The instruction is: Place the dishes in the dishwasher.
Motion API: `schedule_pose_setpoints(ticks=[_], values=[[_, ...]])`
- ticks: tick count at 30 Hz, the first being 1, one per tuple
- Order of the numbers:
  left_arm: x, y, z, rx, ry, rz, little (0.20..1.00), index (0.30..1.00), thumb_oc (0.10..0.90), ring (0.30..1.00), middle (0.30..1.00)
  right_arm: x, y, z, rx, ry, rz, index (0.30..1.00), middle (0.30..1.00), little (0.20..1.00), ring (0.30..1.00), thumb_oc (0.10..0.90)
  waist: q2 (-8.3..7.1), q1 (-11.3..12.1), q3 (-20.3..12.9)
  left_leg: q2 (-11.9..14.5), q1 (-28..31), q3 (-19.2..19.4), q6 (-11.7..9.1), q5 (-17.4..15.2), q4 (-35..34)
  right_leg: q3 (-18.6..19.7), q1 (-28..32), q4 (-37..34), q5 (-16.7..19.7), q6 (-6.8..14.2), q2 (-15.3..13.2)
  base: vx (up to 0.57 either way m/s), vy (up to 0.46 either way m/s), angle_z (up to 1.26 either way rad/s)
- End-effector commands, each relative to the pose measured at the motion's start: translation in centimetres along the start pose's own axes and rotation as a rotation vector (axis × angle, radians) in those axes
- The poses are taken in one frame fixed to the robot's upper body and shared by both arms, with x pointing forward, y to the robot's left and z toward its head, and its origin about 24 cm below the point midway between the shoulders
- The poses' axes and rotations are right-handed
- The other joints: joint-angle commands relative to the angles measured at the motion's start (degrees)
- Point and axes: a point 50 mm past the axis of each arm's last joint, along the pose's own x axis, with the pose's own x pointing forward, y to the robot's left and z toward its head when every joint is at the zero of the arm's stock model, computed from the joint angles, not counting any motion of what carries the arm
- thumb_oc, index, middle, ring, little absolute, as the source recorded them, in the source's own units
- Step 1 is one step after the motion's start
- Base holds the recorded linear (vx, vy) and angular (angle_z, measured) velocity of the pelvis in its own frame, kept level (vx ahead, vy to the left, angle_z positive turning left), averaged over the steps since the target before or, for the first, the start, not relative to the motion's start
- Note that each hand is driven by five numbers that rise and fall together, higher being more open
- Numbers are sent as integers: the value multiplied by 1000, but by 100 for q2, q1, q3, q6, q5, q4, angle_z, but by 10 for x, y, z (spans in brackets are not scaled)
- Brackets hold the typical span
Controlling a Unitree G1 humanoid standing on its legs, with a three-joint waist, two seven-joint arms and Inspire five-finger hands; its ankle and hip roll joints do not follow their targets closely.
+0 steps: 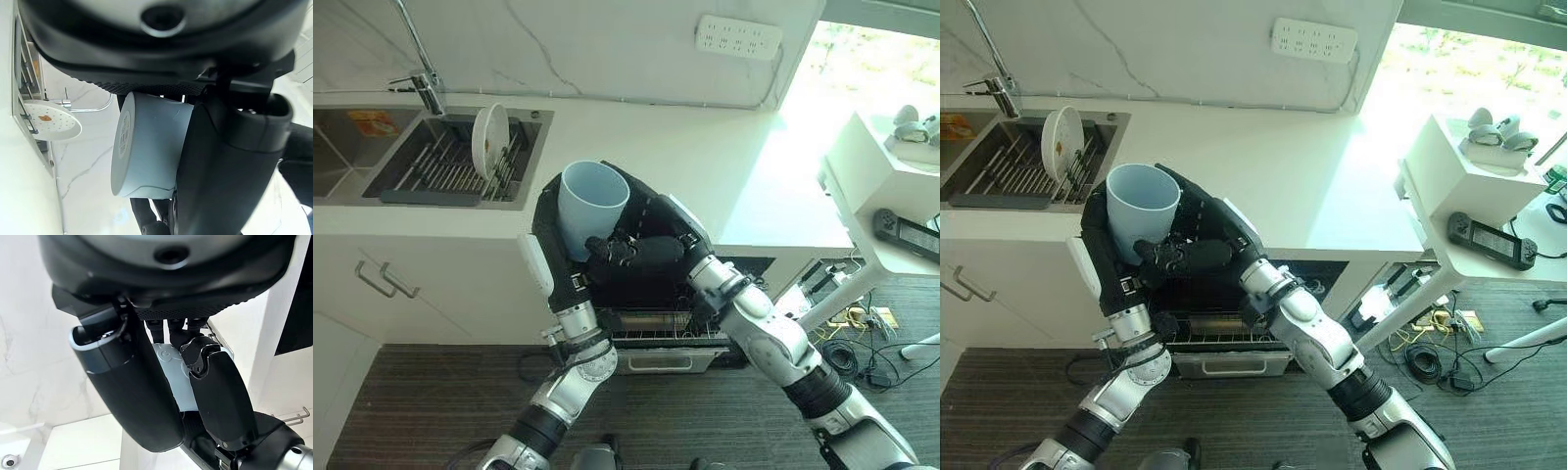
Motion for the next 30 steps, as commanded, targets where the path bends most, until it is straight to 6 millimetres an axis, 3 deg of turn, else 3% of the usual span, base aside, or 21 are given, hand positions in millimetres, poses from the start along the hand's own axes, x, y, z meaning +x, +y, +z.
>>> schedule_pose_setpoints(ticks=[1,11,18,30], values=[[14,-31,44,-168,-284,-103,300,300,400,300,300,24,39,54,27,-266,146,900,900,900,900,800,-42,46,-310,266,628,308,-88,-949,-49,169,-197,337,-377,44,125,-40,-5,0],[12,-41,51,-176,-339,-103,300,300,400,300,300,46,49,51,75,-217,120,900,900,900,900,800,-86,145,-268,230,628,267,-59,-945,-49,137,-193,337,-325,54,115,-4,-1,0],[0,-46,55,-188,-369,-146,300,300,400,300,300,51,68,31,390,-80,176,900,900,900,900,800,-117,218,-217,235,633,282,-45,-943,-49,122,-219,337,-306,53,119,0,0,0],[-14,-53,50,-143,-361,-212,300,300,400,300,300,55,89,16,535,23,233,900,900,900,900,800,-123,234,-194,227,589,299,-41,-917,-49,128,-276,337,-265,66,110,29,-23,1]])
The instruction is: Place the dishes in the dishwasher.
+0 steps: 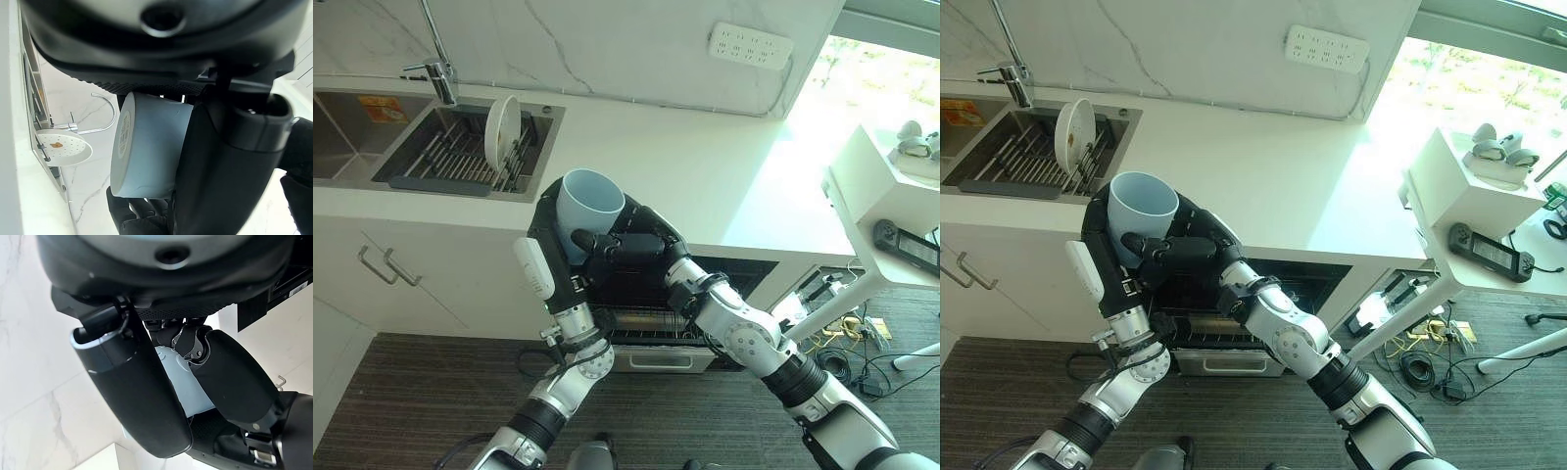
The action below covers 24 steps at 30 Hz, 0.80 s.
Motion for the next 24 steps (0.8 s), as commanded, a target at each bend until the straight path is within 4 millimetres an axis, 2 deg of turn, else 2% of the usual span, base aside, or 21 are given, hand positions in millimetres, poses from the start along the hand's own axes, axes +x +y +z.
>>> schedule_pose_setpoints(ticks=[1,8,22,23,24], values=[[-10,-45,74,-272,-367,-201,300,300,400,300,300,20,92,15,167,-64,384,900,900,900,900,800,20,83,-189,224,650,340,-54,-907,-167,146,-268,281,-276,70,111,0,0,0],[-14,-47,72,-272,-353,-237,300,300,400,300,300,23,98,13,148,-53,355,900,900,900,900,800,33,128,-196,214,614,288,-72,-899,-167,106,-261,281,-294,70,95,0,0,0],[-22,-49,74,-301,-351,-334,300,300,400,300,300,19,115,32,76,-146,539,900,900,900,900,800,10,212,-209,231,575,263,-92,-882,-167,13,-248,281,-322,67,80,0,0,0],[-23,-50,74,-300,-348,-344,300,300,400,300,300,18,117,35,66,-158,555,775,775,775,775,717,8,211,-207,235,576,269,-92,-881,-167,10,-247,281,-321,64,82,0,0,0],[-25,-50,73,-301,-346,-349,300,300,400,300,300,17,120,37,60,-176,564,300,300,300,300,400,10,211,-205,237,580,271,-90,-884,-167,9,-246,281,-323,63,85,0,0,0]])
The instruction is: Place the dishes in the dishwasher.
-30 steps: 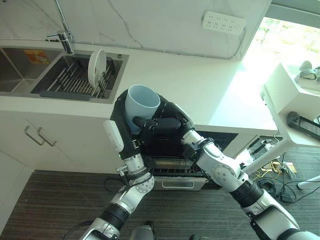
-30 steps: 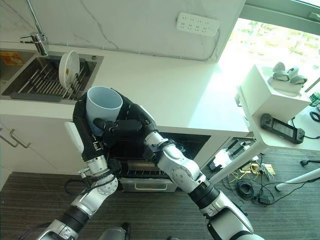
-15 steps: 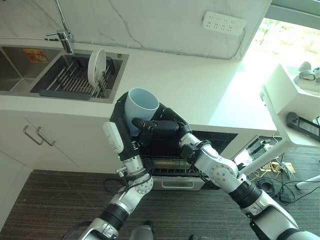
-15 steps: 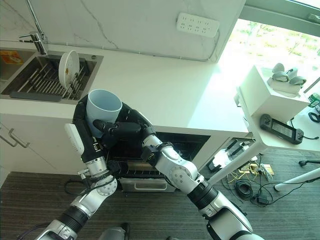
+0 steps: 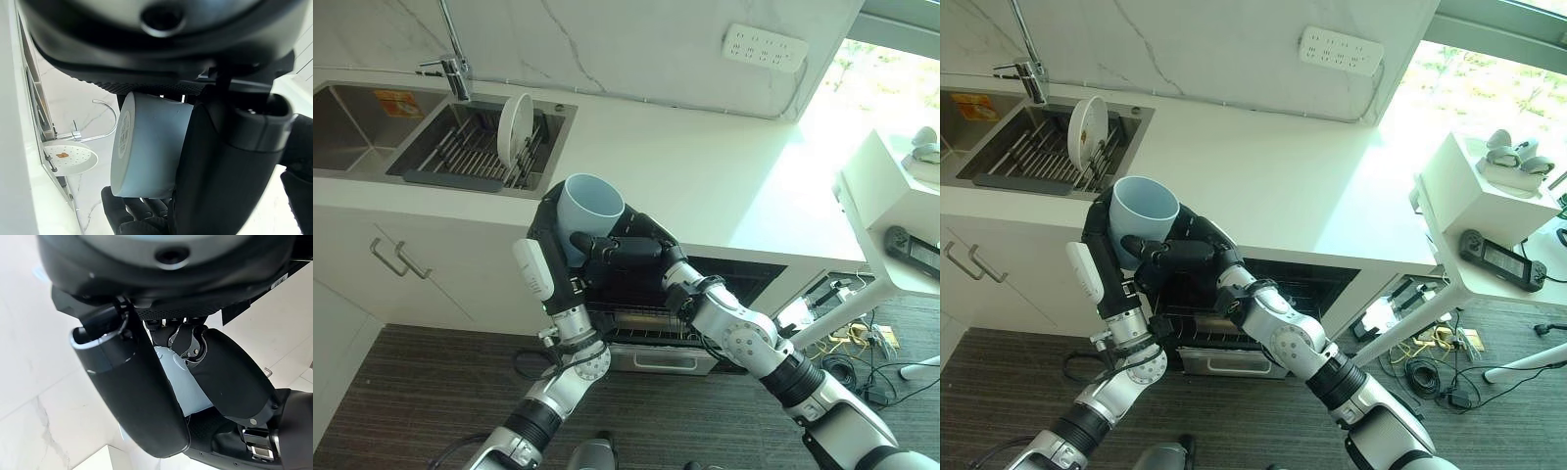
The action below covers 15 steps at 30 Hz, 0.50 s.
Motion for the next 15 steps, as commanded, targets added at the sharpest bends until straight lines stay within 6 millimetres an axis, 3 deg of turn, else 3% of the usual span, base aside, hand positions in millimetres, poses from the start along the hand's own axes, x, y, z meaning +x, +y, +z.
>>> schedule_pose_setpoints(ticks=[1,2,3,6,15], values=[[-25,-53,78,-323,-333,-347,300,300,400,300,300,12,123,46,45,-230,582,300,300,300,300,400,13,46,-207,241,618,306,-81,-898,-169,30,-233,292,-331,64,83,0,0,0],[-28,-55,78,-322,-321,-377,714,714,676,714,714,11,123,51,79,-264,556,300,300,300,300,400,27,56,-209,235,625,305,-74,-900,-169,26,-223,292,-341,63,74,0,0,0],[-28,-55,78,-320,-316,-383,900,900,800,900,900,11,122,51,106,-261,548,300,300,300,300,400,31,58,-207,233,626,302,-72,-899,-169,26,-223,292,-340,61,75,0,0,0],[-28,-56,75,-309,-300,-396,900,900,800,900,900,13,115,48,268,-211,510,300,300,300,300,400,44,41,-198,224,638,304,-70,-907,-169,39,-221,292,-343,58,78,0,0,0],[-30,-55,68,-290,-274,-373,900,900,800,900,900,12,91,48,515,-282,443,300,300,300,300,400,107,-44,-202,237,673,369,-55,-897,-169,50,-203,292,-336,51,56,0,0,0]])
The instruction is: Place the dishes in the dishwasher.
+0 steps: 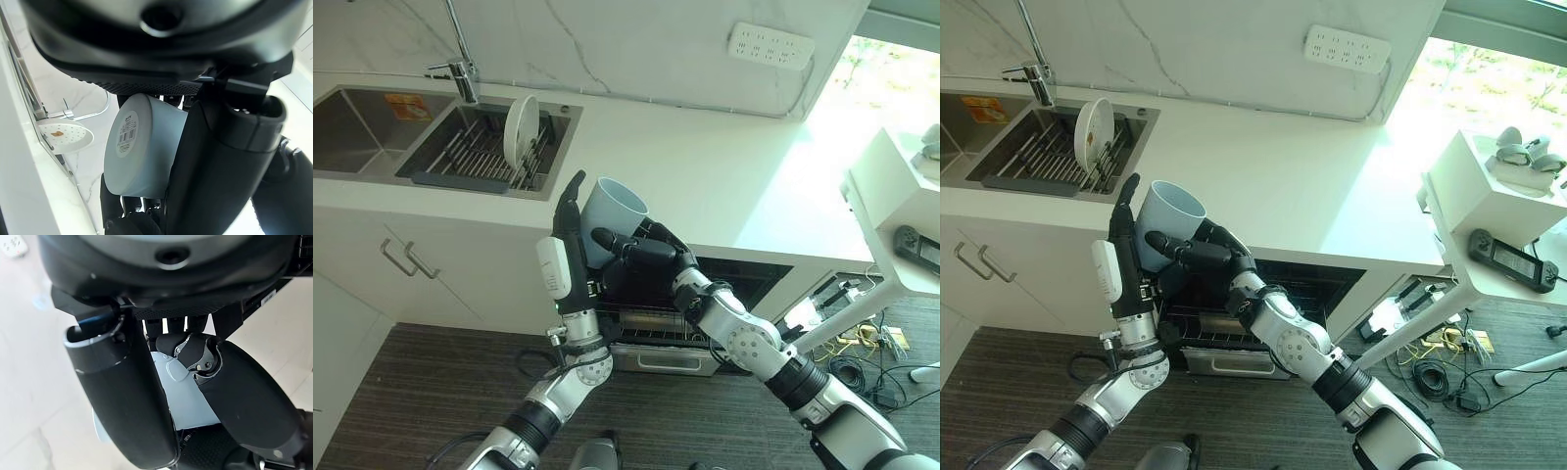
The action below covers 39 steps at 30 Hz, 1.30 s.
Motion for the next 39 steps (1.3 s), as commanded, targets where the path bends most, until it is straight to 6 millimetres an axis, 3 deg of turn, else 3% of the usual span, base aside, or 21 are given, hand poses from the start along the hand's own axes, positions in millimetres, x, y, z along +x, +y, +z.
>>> schedule_pose_setpoints(ticks=[1,10,16,23,29,30,31,32,39], values=[[-12,-48,65,-270,-256,-203,900,900,800,900,900,4,118,45,427,-255,567,300,300,300,300,400,-14,-104,-205,258,678,353,-59,-905,-158,58,-211,303,-338,50,71,0,0,0],[-7,-44,63,-236,-246,-161,900,900,800,900,900,-14,92,88,450,-525,532,300,300,300,300,400,10,-235,-186,258,711,377,-39,-912,-158,108,-195,303,-330,48,82,0,0,0],[1,-38,63,-275,-205,-160,900,900,800,900,900,-39,74,117,368,-760,505,300,300,300,300,400,51,-382,-174,276,771,447,-22,-932,-158,186,-182,303,-331,44,105,0,0,0],[0,-31,56,-268,-177,-135,900,900,800,900,900,-63,50,139,326,-972,433,300,300,300,300,400,81,-522,-180,309,844,553,-8,-953,-158,256,-156,303,-329,41,124,10,6,-7],[0,-28,54,-273,-164,-139,900,900,800,900,900,-70,41,140,272,-1002,402,300,300,300,300,400,101,-585,-184,329,870,601,1,-958,-158,290,-143,303,-335,31,140,10,3,-4],[1,-29,54,-322,-150,-177,900,900,800,900,900,-70,41,140,258,-998,404,300,300,300,300,400,107,-604,-188,333,875,616,4,-961,-158,297,-144,303,-336,29,143,11,30,-8],[-1,-33,54,-477,-59,-349,900,900,800,900,900,-74,36,136,231,-986,405,300,300,300,300,400,137,-653,-190,352,876,641,9,-954,-158,335,-162,303,-335,28,157,5,38,-12],[-5,-34,52,-499,-28,-398,900,900,800,900,900,-77,32,135,228,-984,395,300,300,300,300,400,152,-674,-183,355,877,646,8,-950,-158,349,-170,303,-331,31,163,-1,42,-13],[-45,-18,14,-472,166,-861,900,900,800,900,900,-102,-16,110,164,-909,294,300,300,300,300,400,357,-878,-219,366,870,769,7,-905,-158,452,-269,303,-333,67,171,-12,73,-9]])
